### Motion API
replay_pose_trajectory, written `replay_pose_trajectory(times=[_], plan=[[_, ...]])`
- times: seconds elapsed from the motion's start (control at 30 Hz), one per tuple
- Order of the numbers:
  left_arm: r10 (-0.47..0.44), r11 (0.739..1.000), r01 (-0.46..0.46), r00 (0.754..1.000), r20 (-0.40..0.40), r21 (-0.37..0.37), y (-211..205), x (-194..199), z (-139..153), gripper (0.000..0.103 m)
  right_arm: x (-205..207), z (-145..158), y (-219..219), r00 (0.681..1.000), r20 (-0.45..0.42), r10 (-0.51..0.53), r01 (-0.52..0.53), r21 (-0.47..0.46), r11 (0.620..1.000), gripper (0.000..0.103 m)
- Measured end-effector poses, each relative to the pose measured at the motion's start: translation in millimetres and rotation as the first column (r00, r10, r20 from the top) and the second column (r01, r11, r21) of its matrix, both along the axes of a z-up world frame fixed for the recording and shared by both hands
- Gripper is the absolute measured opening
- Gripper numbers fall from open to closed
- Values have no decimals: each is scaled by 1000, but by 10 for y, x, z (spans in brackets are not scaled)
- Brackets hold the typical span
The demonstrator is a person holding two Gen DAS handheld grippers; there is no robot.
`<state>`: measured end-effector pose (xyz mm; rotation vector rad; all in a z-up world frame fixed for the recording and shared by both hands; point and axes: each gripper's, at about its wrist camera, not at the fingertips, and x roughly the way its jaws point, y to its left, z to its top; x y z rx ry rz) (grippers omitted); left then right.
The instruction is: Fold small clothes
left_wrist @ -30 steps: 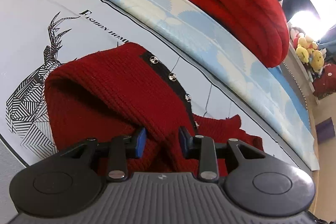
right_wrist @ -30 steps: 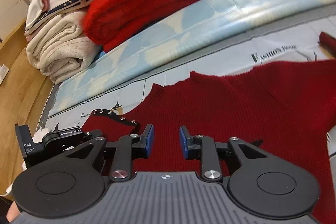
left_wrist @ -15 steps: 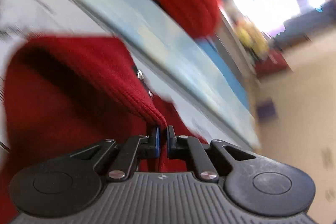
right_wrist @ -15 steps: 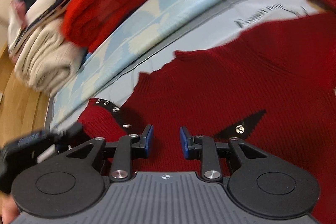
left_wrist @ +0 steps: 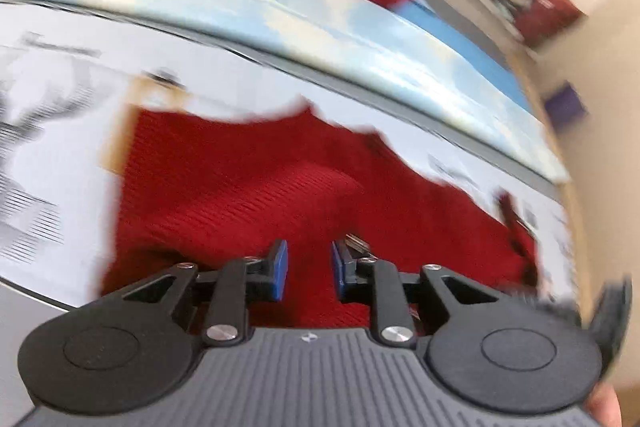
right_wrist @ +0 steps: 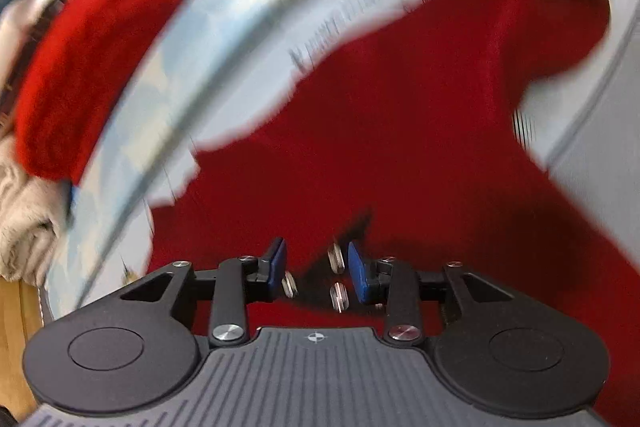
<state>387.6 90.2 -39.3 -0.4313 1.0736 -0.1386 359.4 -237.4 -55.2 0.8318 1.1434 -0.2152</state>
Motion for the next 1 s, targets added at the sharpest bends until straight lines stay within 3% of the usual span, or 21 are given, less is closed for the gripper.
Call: replay_pose_trajectory(times=[0.13,0.17,0.33,0.37,0.47,0.6,0.7,0.77,0.87,0.93,1.0], plan=[[73,997,-72,997,9,-2,238,20,78,25,-155,-257,83,987,-156,-22,9,-82,997,37],[83,997,-83,996,16,5,270,14,101,25,-183,-302,82,986,-162,-31,16,-90,996,36],[141,989,-142,989,40,40,516,14,209,25,-175,-271,189,993,-115,12,-27,-127,992,41],[155,987,-157,987,43,46,575,34,230,25,-160,-268,226,994,-107,24,-39,-140,989,38],[187,980,-190,981,53,54,690,17,281,25,-179,-222,289,995,-70,64,-77,-206,976,8],[209,975,-213,976,63,61,789,25,295,25,-52,132,185,992,79,93,-70,-262,962,5],[208,975,-213,976,63,71,818,28,292,25,69,542,-41,969,227,95,-6,-361,932,4],[200,975,-205,978,59,82,818,32,270,25,156,711,-283,958,278,75,56,-436,898,4],[181,978,-185,982,43,98,791,57,194,25,276,625,-551,970,234,65,27,-371,928,5],[171,979,-172,985,25,110,774,87,112,25,286,518,-591,983,176,46,24,-378,926,5],[157,980,-156,988,2,120,754,126,7,36,274,468,-591,991,129,-19,71,-413,908,9]])
